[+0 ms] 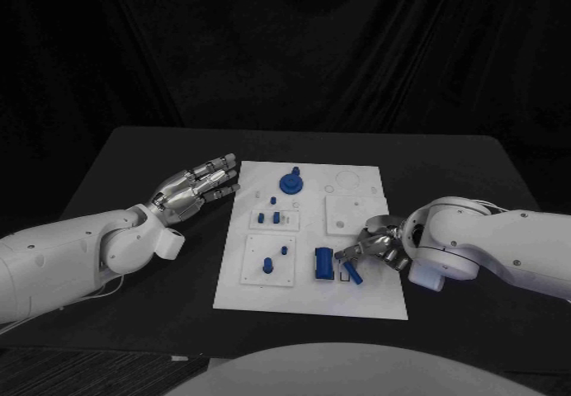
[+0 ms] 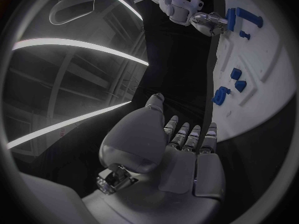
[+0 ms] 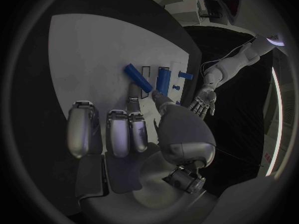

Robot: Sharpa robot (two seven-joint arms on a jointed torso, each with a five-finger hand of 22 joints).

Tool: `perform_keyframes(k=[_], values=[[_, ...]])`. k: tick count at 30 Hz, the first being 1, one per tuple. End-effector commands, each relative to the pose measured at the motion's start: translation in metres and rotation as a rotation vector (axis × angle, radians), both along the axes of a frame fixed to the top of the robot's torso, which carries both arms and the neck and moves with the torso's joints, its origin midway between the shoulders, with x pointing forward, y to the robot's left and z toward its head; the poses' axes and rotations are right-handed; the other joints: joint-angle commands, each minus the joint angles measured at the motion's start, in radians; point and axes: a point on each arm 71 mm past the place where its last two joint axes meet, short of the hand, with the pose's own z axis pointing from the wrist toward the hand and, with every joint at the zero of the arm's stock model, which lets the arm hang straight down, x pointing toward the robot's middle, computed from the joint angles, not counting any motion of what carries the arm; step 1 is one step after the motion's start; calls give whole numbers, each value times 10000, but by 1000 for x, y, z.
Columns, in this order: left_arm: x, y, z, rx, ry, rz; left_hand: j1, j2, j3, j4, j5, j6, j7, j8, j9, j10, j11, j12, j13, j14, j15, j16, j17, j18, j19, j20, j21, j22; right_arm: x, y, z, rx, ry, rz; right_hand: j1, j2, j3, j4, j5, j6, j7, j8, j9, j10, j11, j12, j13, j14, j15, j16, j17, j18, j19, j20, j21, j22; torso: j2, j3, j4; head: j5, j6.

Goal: Assemble the parts on the task board

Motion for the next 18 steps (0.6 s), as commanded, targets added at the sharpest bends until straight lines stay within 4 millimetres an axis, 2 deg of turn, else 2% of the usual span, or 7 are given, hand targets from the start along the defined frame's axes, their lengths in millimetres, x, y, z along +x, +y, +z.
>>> perform_keyframes(k=[1,2,6,10,15,18], values=[[0,-2,0,-175,18,-96,23,105,48,-12,54,-13,75,35,9,-28,-25,44,-4,13,78,31,11,97,42,19,38,-12,-1,-3,-1,-50,11,-55,-173,-89,-184,243,-711,-239,98,-166,-200,1024,140,25,2632,717,135,-64,810,104,257,104,-95,1953,2,-1,-1,18,-1],[0,-2,0,-171,21,-96,23,105,48,-12,54,-13,75,35,9,-28,-25,44,-4,13,78,31,11,97,42,19,38,-12,-2,-4,-1,-71,50,-5,-231,-159,-308,353,-943,-390,150,-260,-304,1024,184,25,2632,710,171,-74,778,110,247,135,-125,1945,3,0,-5,24,-1],[0,-2,0,-164,25,-97,23,105,48,-12,54,-13,75,35,9,-28,-25,44,-4,13,78,31,11,97,42,19,38,-12,-3,-6,-1,-145,165,196,62,-371,-761,405,-558,-651,265,-427,-610,1024,291,25,2632,682,263,-117,644,131,209,223,-225,1918,1,1,-7,2,-1],[0,-2,0,-163,23,-96,27,104,50,-19,66,-11,79,36,9,-26,-27,51,-2,15,76,34,12,98,44,18,39,-10,-5,-7,-2,-195,322,438,363,-410,-982,356,-457,-819,330,-512,-789,1024,351,25,2632,668,312,-140,579,146,182,272,-301,1897,-2,1,0,-24,-1],[0,-2,0,-156,27,-94,27,104,50,-19,66,-11,79,36,9,-26,-27,51,-2,15,76,34,12,98,44,18,39,-10,-7,-6,-3,-238,537,759,891,-411,-1237,173,-10,-1107,425,-602,-1027,1024,440,25,2632,647,385,-175,487,177,127,340,-455,1854,0,1,3,-33,-1],[0,-2,0,-154,31,-95,27,104,50,-19,66,-11,79,36,9,-26,-27,51,-2,15,76,34,12,98,44,18,39,-10,-7,-6,-3,-254,643,924,1300,-365,-1302,-40,676,-1239,470,-603,-1135,1024,479,25,2632,646,420,-176,494,191,99,377,-531,1834,4,0,4,-22,-1]])
